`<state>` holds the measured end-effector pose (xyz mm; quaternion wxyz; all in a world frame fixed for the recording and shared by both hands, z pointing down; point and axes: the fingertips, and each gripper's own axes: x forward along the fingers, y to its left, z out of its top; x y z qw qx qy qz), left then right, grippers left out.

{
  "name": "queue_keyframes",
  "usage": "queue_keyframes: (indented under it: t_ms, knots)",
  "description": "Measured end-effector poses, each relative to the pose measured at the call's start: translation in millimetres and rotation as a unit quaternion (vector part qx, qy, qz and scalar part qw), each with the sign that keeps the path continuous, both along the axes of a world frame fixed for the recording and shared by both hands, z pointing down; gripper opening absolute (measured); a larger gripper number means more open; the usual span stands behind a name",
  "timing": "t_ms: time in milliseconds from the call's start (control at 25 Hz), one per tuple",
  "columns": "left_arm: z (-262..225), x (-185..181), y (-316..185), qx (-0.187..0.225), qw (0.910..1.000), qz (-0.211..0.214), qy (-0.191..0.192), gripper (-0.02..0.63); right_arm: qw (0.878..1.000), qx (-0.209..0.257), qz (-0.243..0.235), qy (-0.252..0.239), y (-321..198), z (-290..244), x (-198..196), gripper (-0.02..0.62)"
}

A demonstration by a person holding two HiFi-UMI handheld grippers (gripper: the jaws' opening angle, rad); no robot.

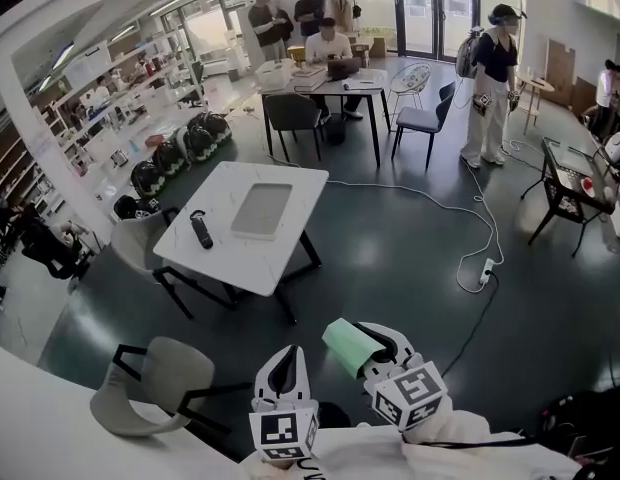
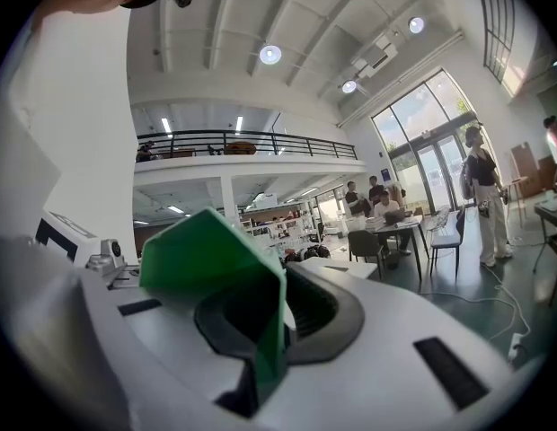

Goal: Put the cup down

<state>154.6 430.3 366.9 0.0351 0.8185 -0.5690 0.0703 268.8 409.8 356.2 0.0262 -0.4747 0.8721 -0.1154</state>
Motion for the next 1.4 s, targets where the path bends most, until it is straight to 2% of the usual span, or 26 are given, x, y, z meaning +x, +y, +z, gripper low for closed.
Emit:
queue_keyframes:
  t_ms: [320,680,1040,1400]
  knots:
    - [-2,6,-31,0.007,0.9999,-0.006,-0.013,0.009,1.000,-0.002,-0.001,-0.005,-29,5,13,0.021]
    - [21,-9,-96,-0.014,0.9999,-0.007,0.000,0.009,0.999,-0.031,-0.011,0.011,-91,31,-6,0.021]
    - [29,-64,-226,-0.038,0.9992,-0.001,-0.008,0.009,0.998,-0.057,-0.010,0.010,-218,42,-64,0.021]
    - [15,-121,-339,-0.030,0.9995,0.003,-0.011,0.009,0.998,-0.054,0.002,0.018,-330,34,-117,0.021]
